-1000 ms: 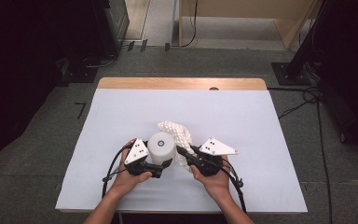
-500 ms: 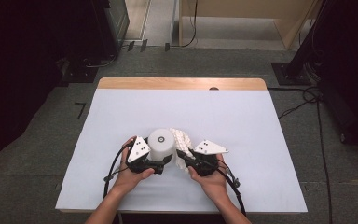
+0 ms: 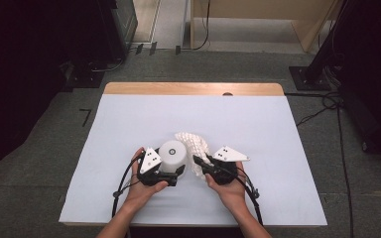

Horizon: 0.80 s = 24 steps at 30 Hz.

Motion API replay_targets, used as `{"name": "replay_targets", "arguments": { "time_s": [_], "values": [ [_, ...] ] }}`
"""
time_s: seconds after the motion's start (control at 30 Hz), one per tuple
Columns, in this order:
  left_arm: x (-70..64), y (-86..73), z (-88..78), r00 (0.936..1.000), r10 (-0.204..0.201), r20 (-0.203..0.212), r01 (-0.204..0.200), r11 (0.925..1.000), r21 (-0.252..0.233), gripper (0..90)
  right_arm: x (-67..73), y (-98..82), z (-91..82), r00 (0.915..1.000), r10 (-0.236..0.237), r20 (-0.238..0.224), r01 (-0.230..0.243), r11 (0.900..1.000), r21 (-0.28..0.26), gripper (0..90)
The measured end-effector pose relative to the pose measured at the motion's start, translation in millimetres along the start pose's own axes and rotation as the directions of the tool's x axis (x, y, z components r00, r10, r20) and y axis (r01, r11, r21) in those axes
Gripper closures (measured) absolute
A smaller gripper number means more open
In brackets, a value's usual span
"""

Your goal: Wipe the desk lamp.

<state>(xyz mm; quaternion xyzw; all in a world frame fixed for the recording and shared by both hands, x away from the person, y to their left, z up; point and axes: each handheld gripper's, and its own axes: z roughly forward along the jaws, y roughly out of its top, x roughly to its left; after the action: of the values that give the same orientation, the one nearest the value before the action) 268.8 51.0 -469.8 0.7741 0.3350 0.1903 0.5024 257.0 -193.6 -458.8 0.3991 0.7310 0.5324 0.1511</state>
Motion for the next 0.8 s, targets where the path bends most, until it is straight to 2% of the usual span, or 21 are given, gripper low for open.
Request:
{"name": "replay_targets", "arguments": {
  "time_s": [0.13, 0.2, 0.23, 0.3, 0.33, 0.37, 0.4, 0.43, 0.47, 0.53, 0.6, 0.67, 0.7, 0.73, 0.8],
  "values": [
    [-6.4, 0.8, 0.2, 0.9970, -0.044, -0.064, 0.045, 0.9986, 0.026, 0.6, -3.4, -0.3, -1.4, 0.9999, 0.003, 0.012, -0.003, 1.000, -0.001, 77.5],
    [-19.6, -1.1, 4.0, 0.9884, -0.042, -0.146, 0.047, 0.9983, 0.035, 0.4, -3.9, -0.5, -1.2, 0.9999, 0.006, 0.013, -0.006, 1.000, 0.000, 77.5],
    [-24.0, -1.1, 5.7, 0.9841, -0.043, -0.172, 0.051, 0.9979, 0.039, 0.5, -3.8, -0.5, -0.9, 0.9999, 0.006, 0.013, -0.006, 1.000, 0.000, 77.5],
    [-31.6, -0.1, 10.2, 0.9705, -0.065, -0.232, 0.080, 0.9953, 0.054, 1.1, -3.7, -0.7, -0.4, 0.9999, 0.005, 0.010, -0.005, 1.000, 0.002, 77.5],
    [-32.9, 0.3, 10.8, 0.9644, -0.076, -0.253, 0.091, 0.9946, 0.049, 2.6, -3.8, -1.0, -0.2, 1.0000, 0.003, 0.009, -0.003, 1.000, 0.004, 77.5],
    [-33.3, 0.9, 10.5, 0.9613, -0.085, -0.262, 0.099, 0.9944, 0.037, 7.4, -3.8, -1.1, 0.0, 0.9999, 0.004, 0.010, -0.004, 1.000, 0.005, 77.5],
    [-32.2, 1.2, 10.3, 0.9624, -0.082, -0.259, 0.096, 0.9946, 0.040, 7.9, -4.0, -1.3, 0.2, 0.9999, 0.003, 0.010, -0.003, 1.000, 0.006, 77.5],
    [-30.3, 1.0, 9.7, 0.9658, -0.080, -0.247, 0.093, 0.9949, 0.039, 8.0, -3.9, -1.4, 0.2, 0.9999, 0.004, 0.010, -0.004, 1.000, 0.007, 77.5],
    [-26.3, 0.6, 8.0, 0.9722, -0.077, -0.221, 0.087, 0.9954, 0.039, 8.1, -4.0, -1.5, 0.2, 1.0000, 0.003, 0.009, -0.003, 1.000, 0.007, 77.5],
    [-19.4, 0.5, 5.0, 0.9789, -0.082, -0.187, 0.089, 0.9957, 0.027, 8.2, -4.0, -1.7, 0.2, 1.0000, 0.002, 0.009, -0.003, 1.000, 0.007, 77.5],
    [-11.0, 2.0, -0.4, 0.9887, -0.085, -0.123, 0.084, 0.9964, -0.013, 8.2, -3.8, -1.8, 0.7, 1.0000, 0.004, 0.006, -0.004, 1.000, 0.006, 77.5],
    [-2.8, 5.1, -7.3, 0.9965, -0.077, -0.033, 0.075, 0.9952, -0.062, 8.2, -3.3, -2.0, 1.4, 1.0000, 0.008, 0.002, -0.008, 1.000, 0.007, 77.5],
    [0.8, 7.1, -10.8, 0.9978, -0.066, 0.011, 0.066, 0.9944, -0.083, 8.2, -2.6, -2.1, 1.7, 0.9999, 0.013, -0.002, -0.013, 1.000, 0.011, 77.5],
    [4.1, 9.4, -15.0, 0.9963, -0.047, 0.072, 0.055, 0.9926, -0.109, 8.2, -2.2, -2.3, 2.4, 0.9999, 0.010, -0.004, -0.010, 1.000, 0.007, 77.5],
    [7.4, 12.3, -20.3, 0.9920, -0.022, 0.125, 0.039, 0.9903, -0.133, 8.2, 0.4, -2.5, 3.0, 0.9999, 0.008, -0.011, -0.008, 1.000, 0.010, 77.5]
  ]
}}
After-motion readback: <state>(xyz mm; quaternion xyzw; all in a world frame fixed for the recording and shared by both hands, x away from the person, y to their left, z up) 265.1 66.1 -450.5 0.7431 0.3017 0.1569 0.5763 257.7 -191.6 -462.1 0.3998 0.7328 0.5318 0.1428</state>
